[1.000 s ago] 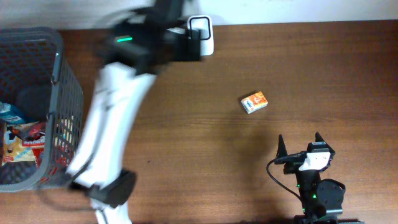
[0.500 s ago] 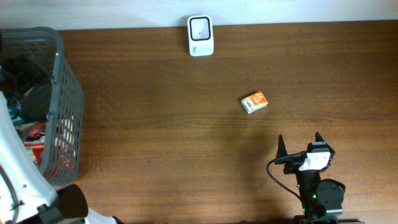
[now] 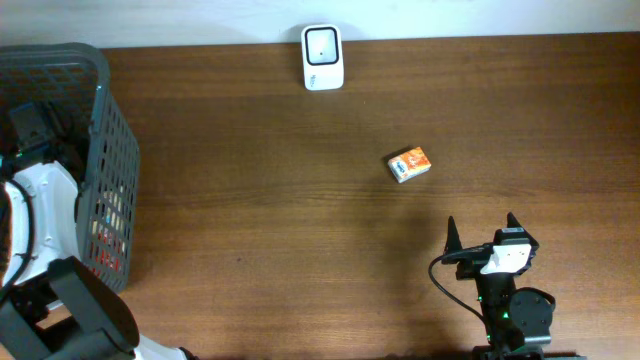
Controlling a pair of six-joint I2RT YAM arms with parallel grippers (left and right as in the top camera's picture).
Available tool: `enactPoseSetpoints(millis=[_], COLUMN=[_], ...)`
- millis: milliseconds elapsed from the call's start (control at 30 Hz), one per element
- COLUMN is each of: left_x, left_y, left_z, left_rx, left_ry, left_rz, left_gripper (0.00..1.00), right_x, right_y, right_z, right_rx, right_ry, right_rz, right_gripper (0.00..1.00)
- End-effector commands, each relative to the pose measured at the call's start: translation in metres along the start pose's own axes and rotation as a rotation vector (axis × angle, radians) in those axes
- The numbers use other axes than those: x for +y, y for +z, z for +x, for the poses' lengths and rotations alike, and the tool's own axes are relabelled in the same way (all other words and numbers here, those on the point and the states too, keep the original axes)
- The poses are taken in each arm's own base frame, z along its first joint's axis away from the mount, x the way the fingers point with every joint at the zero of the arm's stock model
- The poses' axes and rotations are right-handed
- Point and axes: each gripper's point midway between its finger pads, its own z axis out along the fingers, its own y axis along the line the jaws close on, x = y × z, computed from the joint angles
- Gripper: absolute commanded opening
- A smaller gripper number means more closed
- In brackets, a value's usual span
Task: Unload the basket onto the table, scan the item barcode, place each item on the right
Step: 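Reach the left gripper into the basket and grasp the dark red snack bag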
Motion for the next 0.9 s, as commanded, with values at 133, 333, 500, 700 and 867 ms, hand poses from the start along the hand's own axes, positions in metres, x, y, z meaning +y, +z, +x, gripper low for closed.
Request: enactPoseSetpoints(millis=[133,333,500,700,867], left_x=[0.034,0.044,0.040,0.045,0.043], left_y=[0.003,0.010,0.019,0.068,0.073], left_z=[-0.033,-0.033,-0.025,-0.003,-0.005], left_rx=[-0.105,0.046,0.080,0.162,0.152], left_ry=[-0.073,-0.048,0.013,0.029,0.028], left_rz=[-0.097,0.036,0.045,-0.017,-0.009], left_gripper=[0.99,1.00,0.97,0.92,0.59], right_x=[-0.003,-0.003,-0.003,-0.003,-0.003], right_y=[0.000,0.000,0.000,0.000,0.000], right_z=[0.004,0.004,0.004,0.004,0.004], right_rx=[0.007,0.007,0.007,0.007,0.007], right_ry=[-0.006,-0.006,-0.006,-0.006,-0.006], right_rz=[0.014,0.014,0.014,0.014,0.014], right_gripper=[0.98,0.98,0.98,0.98,0.98])
